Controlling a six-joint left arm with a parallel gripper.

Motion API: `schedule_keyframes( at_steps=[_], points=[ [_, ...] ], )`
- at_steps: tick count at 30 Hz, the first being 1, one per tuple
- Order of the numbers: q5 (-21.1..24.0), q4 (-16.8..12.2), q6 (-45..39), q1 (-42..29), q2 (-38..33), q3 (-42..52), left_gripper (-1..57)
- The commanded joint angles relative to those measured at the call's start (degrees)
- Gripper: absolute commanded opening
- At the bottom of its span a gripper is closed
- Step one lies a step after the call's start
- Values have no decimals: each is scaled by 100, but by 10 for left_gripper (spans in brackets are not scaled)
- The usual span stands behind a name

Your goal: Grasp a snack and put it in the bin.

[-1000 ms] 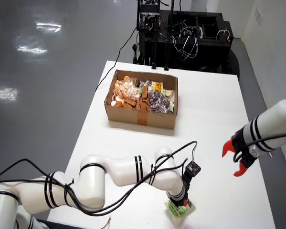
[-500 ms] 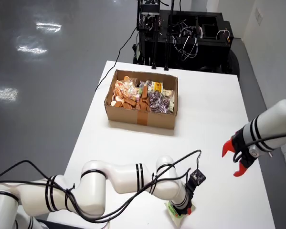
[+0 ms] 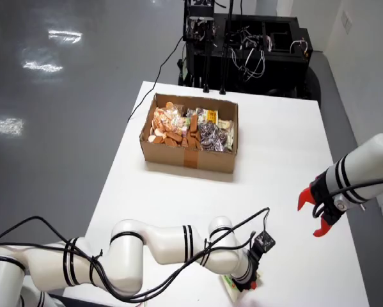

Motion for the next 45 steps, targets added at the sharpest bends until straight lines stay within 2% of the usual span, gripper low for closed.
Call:
schedule_keyframes(
  at_steps=[1,9,20,33,38,45],
  points=[
    [34,229,-29,12,17,-38,489],
    [26,408,-50,4,63,-123,501],
    [-199,393,-41,-18,81,60,494],
    [-459,322,-34,-68,152,306,449],
    [-531,271,-46,-104,179,332,410],
    [-515,201,-96,-139,293,117,293]
  ],
)
